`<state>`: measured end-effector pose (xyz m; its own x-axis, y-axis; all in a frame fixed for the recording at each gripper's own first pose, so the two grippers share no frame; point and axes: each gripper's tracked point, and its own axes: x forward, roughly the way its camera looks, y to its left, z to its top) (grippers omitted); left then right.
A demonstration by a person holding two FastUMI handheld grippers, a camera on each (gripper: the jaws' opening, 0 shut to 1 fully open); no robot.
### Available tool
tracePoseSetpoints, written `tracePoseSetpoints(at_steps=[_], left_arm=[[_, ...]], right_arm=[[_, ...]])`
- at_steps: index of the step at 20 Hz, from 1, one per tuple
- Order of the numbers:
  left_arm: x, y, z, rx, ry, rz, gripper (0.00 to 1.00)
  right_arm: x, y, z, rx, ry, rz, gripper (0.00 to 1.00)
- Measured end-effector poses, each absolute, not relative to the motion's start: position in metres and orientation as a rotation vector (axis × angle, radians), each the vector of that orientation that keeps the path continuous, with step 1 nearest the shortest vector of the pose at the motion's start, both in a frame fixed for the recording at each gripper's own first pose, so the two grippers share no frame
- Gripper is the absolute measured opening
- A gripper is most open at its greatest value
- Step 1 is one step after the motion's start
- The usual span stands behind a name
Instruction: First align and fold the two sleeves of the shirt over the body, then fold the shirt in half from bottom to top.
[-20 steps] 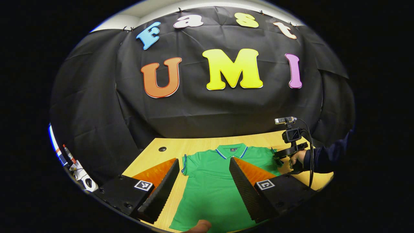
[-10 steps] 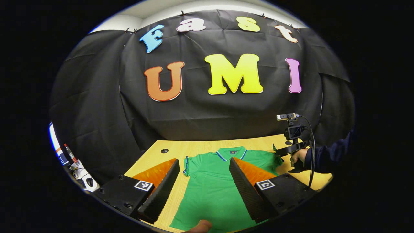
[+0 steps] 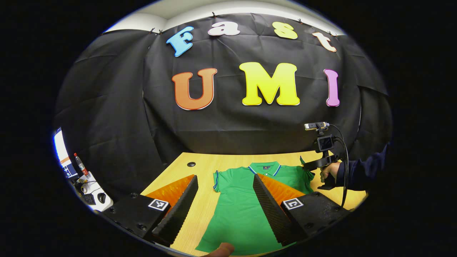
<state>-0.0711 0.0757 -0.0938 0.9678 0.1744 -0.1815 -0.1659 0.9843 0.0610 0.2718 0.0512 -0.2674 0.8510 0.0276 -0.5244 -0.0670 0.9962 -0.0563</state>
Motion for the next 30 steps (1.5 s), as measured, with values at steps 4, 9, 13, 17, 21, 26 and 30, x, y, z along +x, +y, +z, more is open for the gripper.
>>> tracePoseSetpoints(at_steps=[4, 9, 13, 17, 21, 26, 30], left_arm=[[-0.077, 0.099, -0.105, 0.037, 0.209, 0.192, 1.00], [-0.084, 0.130, -0.119, 0.019, 0.243, 0.221, 1.00], [-0.084, 0.147, -0.126, 0.008, 0.263, 0.228, 1.00], [-0.079, 0.158, -0.128, -0.017, 0.287, 0.232, 1.00], [-0.063, 0.163, -0.120, 0.000, 0.280, 0.212, 1.00], [-0.037, 0.160, -0.128, -0.015, 0.323, 0.187, 1.00], [0.005, 0.160, -0.138, -0.011, 0.315, 0.142, 1.00]], right_arm=[[0.271, 0.092, -0.281, -0.123, 0.563, 0.097, 0.08], [0.266, 0.141, -0.305, -0.161, 0.599, 0.158, 0.08], [0.263, 0.156, -0.325, -0.186, 0.643, 0.179, 0.09], [0.254, 0.164, -0.319, -0.112, 0.643, 0.211, 0.27], [0.234, 0.155, -0.294, -0.053, 0.614, 0.193, 0.63], [0.194, 0.113, -0.238, -0.043, 0.488, 0.117, 0.95], [0.140, 0.081, -0.198, -0.076, 0.401, 0.074, 0.94]])
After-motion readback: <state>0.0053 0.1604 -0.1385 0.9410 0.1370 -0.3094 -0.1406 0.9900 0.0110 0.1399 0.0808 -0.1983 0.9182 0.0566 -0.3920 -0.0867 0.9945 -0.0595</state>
